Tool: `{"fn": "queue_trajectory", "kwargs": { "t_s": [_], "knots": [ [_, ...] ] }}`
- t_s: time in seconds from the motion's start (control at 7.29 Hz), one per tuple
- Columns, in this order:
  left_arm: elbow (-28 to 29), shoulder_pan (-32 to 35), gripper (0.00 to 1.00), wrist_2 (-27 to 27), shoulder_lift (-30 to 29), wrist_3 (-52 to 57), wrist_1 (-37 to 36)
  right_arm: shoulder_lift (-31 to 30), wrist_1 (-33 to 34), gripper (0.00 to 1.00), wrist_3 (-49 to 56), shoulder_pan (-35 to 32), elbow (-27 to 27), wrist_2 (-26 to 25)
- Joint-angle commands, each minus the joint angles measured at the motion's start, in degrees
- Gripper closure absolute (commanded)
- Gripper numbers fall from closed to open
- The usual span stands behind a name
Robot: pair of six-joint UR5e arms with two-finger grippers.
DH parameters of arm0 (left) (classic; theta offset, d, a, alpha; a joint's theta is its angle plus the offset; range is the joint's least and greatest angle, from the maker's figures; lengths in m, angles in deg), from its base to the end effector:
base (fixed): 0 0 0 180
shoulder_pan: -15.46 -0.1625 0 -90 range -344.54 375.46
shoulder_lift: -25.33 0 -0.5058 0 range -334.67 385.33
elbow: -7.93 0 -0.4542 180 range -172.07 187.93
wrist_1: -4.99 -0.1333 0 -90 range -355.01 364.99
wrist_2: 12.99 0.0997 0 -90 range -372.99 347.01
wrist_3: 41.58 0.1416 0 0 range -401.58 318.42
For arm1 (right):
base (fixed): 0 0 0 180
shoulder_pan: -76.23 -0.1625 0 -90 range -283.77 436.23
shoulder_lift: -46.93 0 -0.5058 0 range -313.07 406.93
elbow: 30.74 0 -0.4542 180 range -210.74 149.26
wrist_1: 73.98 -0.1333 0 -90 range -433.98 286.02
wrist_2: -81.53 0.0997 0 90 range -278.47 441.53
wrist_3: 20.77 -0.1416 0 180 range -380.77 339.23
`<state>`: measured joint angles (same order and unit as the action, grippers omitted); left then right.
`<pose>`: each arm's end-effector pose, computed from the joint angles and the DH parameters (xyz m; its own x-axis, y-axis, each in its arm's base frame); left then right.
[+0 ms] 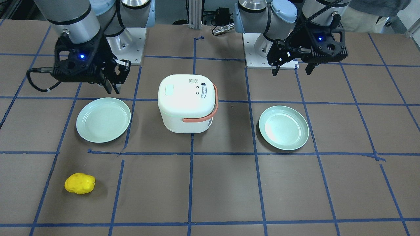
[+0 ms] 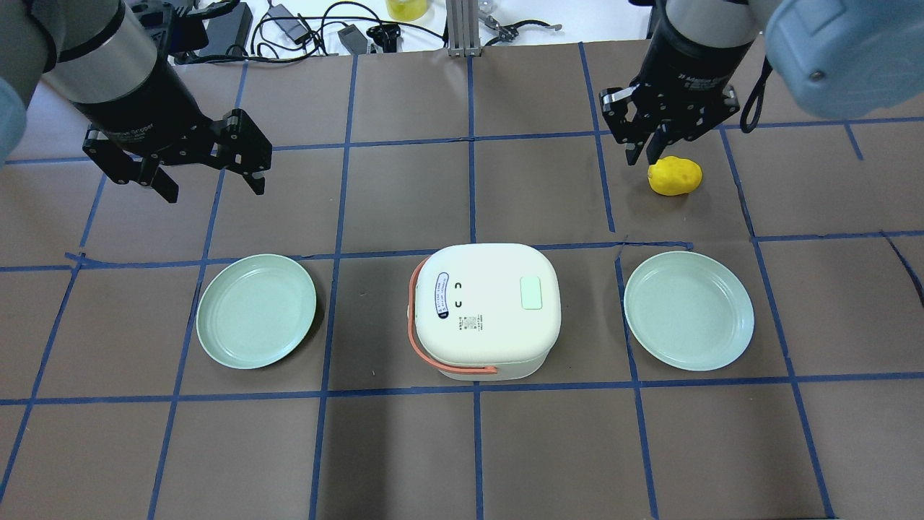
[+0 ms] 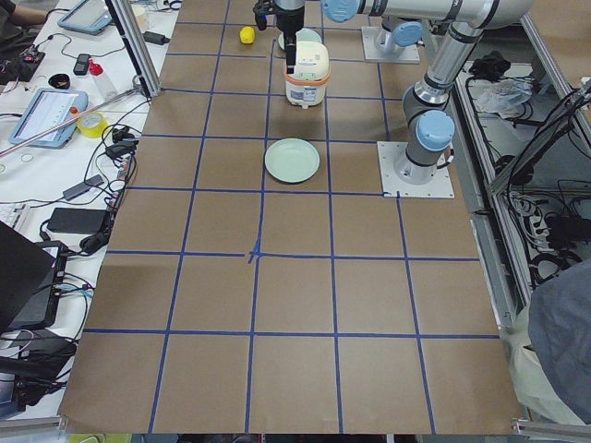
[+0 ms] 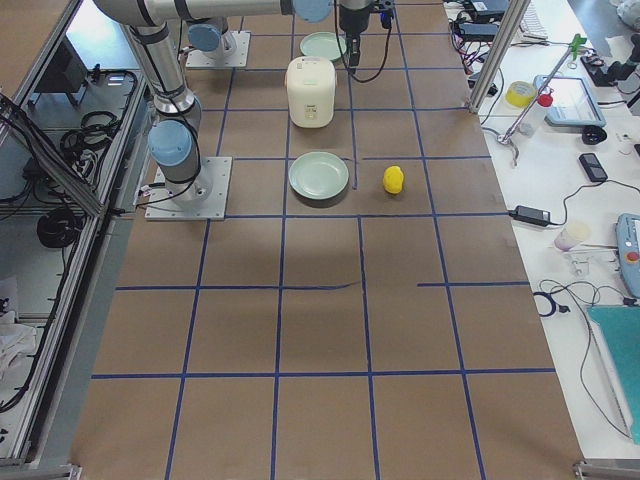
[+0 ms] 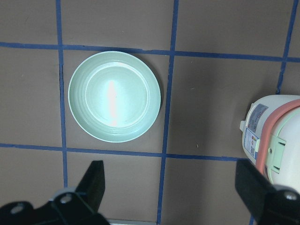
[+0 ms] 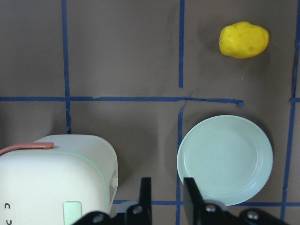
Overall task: Press rice cooker button
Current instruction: 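Move the right gripper toward the rice cooker lid, then press the lid release button on the rice cooker with the right gripper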
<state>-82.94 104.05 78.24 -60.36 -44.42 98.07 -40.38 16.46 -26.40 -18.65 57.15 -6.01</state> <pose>-0.1175 -0.5190 0.5532 -0.9970 -0.0742 -0.0211 -0.0741 0.9972 -0.0073 0.1880 -0.5633 0.5214 -0.9990 0.0133 -0.0425 0.0130 0.9999 0.0066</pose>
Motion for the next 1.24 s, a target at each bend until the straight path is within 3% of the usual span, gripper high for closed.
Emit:
{"fn": "queue_trajectory", "kwargs": {
  "t_s": [0.0, 0.41, 0.82, 1.1],
  "knots": [
    [0.00, 0.00, 0.00, 0.00, 0.00, -0.06, 0.00, 0.13, -0.09, 1.00, -5.53, -4.51, 3.67, 0.44],
    [0.00, 0.00, 0.00, 0.00, 0.00, 0.02, 0.00, -0.05, 1.48, 1.00, -10.00, -8.72, 9.21, 0.71],
    [0.00, 0.00, 0.00, 0.00, 0.00, 0.02, 0.00, -0.49, 10.25, 1.00, -16.59, -11.99, 16.15, 0.71],
    [0.00, 0.00, 0.00, 0.00, 0.00, 0.02, 0.00, 0.12, 12.65, 1.00, -18.61, -13.93, 17.05, 0.71]
  ]
}}
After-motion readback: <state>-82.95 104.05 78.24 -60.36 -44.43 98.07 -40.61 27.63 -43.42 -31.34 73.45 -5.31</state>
